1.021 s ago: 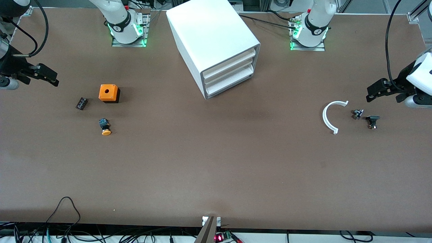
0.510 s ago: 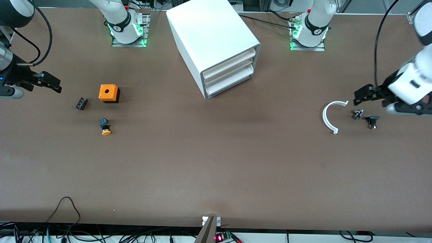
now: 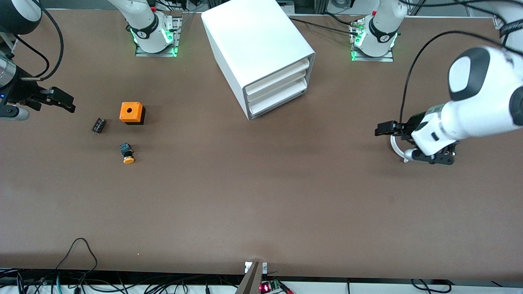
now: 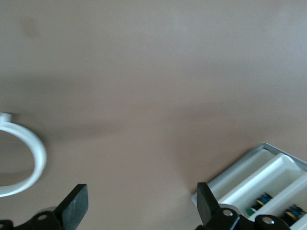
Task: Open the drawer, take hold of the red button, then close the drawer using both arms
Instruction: 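Reach the left gripper toward the cabinet drawer handle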
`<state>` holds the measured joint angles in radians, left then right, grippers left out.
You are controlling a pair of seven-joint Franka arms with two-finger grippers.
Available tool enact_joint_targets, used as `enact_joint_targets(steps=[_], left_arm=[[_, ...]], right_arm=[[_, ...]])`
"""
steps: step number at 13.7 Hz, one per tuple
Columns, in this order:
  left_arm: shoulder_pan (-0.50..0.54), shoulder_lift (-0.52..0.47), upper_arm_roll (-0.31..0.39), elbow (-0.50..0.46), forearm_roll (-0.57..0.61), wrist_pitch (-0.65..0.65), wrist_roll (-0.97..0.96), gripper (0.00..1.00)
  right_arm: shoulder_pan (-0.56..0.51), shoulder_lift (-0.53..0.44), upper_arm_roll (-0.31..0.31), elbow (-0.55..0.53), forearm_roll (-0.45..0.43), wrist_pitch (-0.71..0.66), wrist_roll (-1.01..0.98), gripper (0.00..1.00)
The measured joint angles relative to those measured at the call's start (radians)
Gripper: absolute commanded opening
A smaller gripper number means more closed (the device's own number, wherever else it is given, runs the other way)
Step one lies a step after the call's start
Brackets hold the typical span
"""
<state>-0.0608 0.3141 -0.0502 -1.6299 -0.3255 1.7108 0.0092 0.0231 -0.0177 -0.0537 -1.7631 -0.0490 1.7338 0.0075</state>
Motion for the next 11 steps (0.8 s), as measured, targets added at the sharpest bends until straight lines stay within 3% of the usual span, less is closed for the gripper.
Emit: enact_joint_targets(steps=[7,11], left_arm=[[-0.084,0.187,-0.005,-0.050,-0.256,-0.003,0.014,1.00],[-0.118,0.195,-0.014,-0.192,-0.503,-0.005,0.241,1.00]], right_arm=[[0.050,0.018,0.003,0.000,0.002,0.000,-0.001,1.00],[0.084,0.060,0.003,0.000,0.002,0.020,0.000,1.00]])
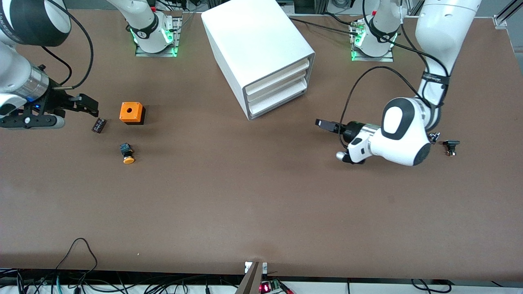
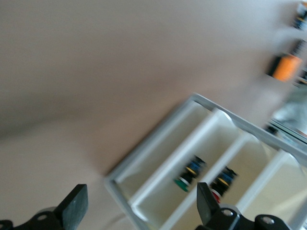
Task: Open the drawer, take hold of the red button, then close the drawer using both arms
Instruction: 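Reach the left gripper toward the cabinet drawer handle, then pull the drawer open with the left gripper while the right gripper approaches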
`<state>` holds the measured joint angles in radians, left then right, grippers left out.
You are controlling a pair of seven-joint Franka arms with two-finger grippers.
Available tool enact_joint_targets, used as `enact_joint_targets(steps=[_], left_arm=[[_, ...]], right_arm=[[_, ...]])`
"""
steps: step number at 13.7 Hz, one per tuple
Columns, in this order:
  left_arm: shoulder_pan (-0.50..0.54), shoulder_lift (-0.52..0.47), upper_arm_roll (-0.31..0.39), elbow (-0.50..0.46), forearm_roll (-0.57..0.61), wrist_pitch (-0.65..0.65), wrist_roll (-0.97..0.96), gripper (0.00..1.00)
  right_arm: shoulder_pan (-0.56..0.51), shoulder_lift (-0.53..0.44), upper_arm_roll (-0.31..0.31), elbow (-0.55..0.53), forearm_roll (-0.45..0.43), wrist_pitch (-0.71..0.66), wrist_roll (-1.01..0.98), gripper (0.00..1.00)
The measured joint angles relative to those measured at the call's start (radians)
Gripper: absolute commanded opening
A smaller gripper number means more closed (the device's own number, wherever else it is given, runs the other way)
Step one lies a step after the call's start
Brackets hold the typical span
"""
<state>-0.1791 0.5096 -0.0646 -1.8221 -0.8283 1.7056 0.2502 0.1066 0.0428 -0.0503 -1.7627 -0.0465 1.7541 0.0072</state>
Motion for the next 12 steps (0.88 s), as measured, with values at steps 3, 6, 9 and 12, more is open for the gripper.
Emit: enact_joint_targets(steps=[3,6,9,12], left_arm=[[-0.027,0.007,-0.033,-0.142,-0.135,0.000,0.145,1.00],[-0.033,0.008,-0.092,-0.195,-0.152,0.001,0.213,1.00],[-0.033,0.007,-0.131,-0.203,-0.172,-0.001,0.221,0.99],[-0.034,0.007,-0.166,-0.237,-0.194,-0.001,0.236,0.72]], right_arm=[[0.029,0.018,0.001,0.001,0.000,0.026,0.000,1.00],[0.065,0.047,0.002,0.003,0.001,0.084,-0.001,1.00],[0.127,0.107,0.004,0.038,0.003,0.131,0.000,1.00],[0.176,0.157,0.004,0.058,0.020,0.184,0.001,1.00]])
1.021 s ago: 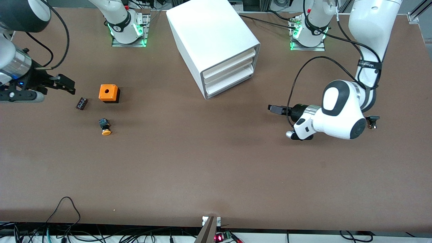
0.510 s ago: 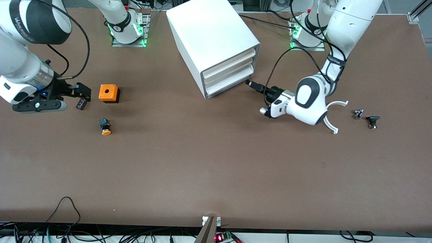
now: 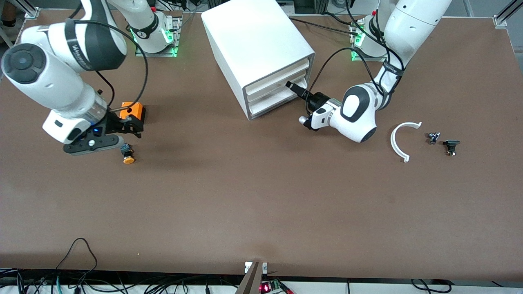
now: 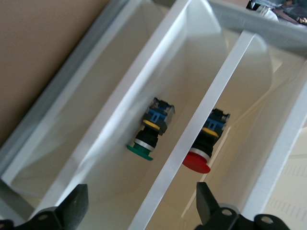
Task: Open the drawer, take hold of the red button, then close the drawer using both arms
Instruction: 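Pull the drawer open with the left gripper while the right gripper approaches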
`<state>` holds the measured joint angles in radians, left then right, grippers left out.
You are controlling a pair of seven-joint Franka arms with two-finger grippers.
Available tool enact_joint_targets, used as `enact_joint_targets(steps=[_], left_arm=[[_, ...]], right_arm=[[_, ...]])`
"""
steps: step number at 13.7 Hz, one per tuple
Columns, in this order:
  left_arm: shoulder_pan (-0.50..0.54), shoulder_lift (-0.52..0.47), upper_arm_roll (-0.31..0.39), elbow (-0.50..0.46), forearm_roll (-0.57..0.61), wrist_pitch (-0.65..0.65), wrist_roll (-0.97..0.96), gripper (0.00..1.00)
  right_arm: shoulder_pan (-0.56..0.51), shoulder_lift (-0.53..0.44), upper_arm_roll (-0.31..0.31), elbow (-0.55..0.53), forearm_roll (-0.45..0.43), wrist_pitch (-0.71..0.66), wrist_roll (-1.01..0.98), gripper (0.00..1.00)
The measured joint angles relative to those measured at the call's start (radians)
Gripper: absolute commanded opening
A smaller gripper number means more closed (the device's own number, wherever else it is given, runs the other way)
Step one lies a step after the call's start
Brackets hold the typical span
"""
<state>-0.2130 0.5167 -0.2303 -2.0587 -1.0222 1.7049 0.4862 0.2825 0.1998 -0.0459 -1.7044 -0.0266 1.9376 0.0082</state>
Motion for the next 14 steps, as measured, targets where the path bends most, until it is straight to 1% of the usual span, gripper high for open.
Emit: enact_joint_targets(steps=[1,2,3,10,12,14], left_arm=[[0.000,0.000,-0.005,-0.011,0.000,0.000,0.011,0.53],[0.000,0.000,-0.006,-0.019,-0.001,0.000,0.027,0.29],[0.001,0.000,-0.006,-0.025,-0.001,0.000,0.042,0.01],[0.010,-0.017,0.002,-0.025,-0.021,-0.011,0.089,0.00],[0.028,-0.022,0.050,-0.008,-0.021,0.004,0.091,0.00],[0.061,-0.030,0.111,0.020,-0.019,0.041,0.103,0.00]], right_arm=[[0.012,0.013,0.000,0.005,0.027,0.008,0.000,1.00],[0.025,0.028,0.000,0.011,0.054,0.020,0.000,1.00],[0.039,0.042,0.000,0.019,0.071,0.037,-0.001,1.00],[0.160,0.114,0.004,0.081,0.084,0.084,-0.002,1.00],[0.186,0.130,0.007,0.087,0.084,0.121,-0.002,1.00],[0.199,0.141,0.028,0.094,0.084,0.135,-0.002,1.00]])
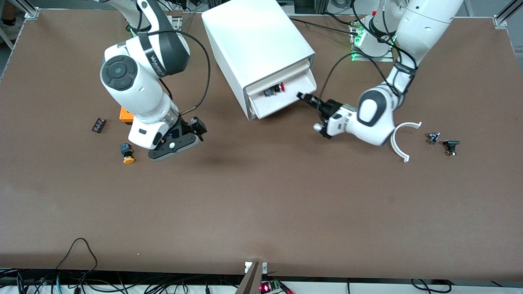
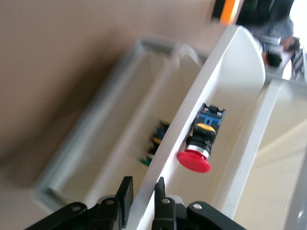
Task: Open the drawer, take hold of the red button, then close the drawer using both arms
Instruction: 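Pull the drawer open with the left gripper while the right gripper approaches, then lower the right gripper into the drawer while the left gripper withdraws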
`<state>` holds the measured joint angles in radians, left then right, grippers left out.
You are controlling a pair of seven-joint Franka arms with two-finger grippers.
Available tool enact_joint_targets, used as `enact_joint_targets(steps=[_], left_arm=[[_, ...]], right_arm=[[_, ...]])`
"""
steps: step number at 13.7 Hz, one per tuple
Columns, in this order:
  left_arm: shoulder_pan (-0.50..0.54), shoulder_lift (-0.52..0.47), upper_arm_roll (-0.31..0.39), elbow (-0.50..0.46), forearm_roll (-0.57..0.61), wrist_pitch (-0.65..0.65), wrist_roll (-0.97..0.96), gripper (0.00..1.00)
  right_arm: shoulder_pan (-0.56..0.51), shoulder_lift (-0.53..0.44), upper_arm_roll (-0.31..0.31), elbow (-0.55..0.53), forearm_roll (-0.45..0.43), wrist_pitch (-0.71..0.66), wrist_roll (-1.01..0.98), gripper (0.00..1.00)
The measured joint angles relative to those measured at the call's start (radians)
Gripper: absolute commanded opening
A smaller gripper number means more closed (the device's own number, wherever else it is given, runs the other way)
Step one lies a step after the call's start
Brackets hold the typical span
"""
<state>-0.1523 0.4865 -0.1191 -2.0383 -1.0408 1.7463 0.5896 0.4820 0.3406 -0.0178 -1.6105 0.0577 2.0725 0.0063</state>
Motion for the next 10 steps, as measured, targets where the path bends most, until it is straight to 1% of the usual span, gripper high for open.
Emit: enact_joint_targets(steps=[2,3,4,5,7,10], left_arm=[[0.041,-0.005,0.026,0.025,0.007,0.063,0.013,0.00],[0.053,-0.005,0.030,0.036,0.012,0.082,0.018,0.36],[0.056,-0.005,0.033,0.045,0.015,0.092,0.019,0.96],[0.056,-0.005,0.035,0.050,0.014,0.103,0.016,1.00],[0.061,-0.008,0.036,0.060,0.012,0.142,0.002,1.00],[0.074,-0.040,0.041,0.076,0.015,0.220,0.000,1.00]], right_arm=[[0.004,0.015,0.044,0.030,0.000,0.005,-0.009,1.00],[0.005,0.028,0.072,0.061,0.000,0.007,-0.022,1.00],[0.005,0.045,0.105,0.097,0.000,0.007,-0.038,1.00],[0.006,0.065,0.140,0.132,0.000,0.007,-0.055,1.00],[0.009,0.110,0.206,0.199,0.000,0.007,-0.108,1.00],[0.026,0.166,0.265,0.251,0.000,0.007,-0.269,1.00]])
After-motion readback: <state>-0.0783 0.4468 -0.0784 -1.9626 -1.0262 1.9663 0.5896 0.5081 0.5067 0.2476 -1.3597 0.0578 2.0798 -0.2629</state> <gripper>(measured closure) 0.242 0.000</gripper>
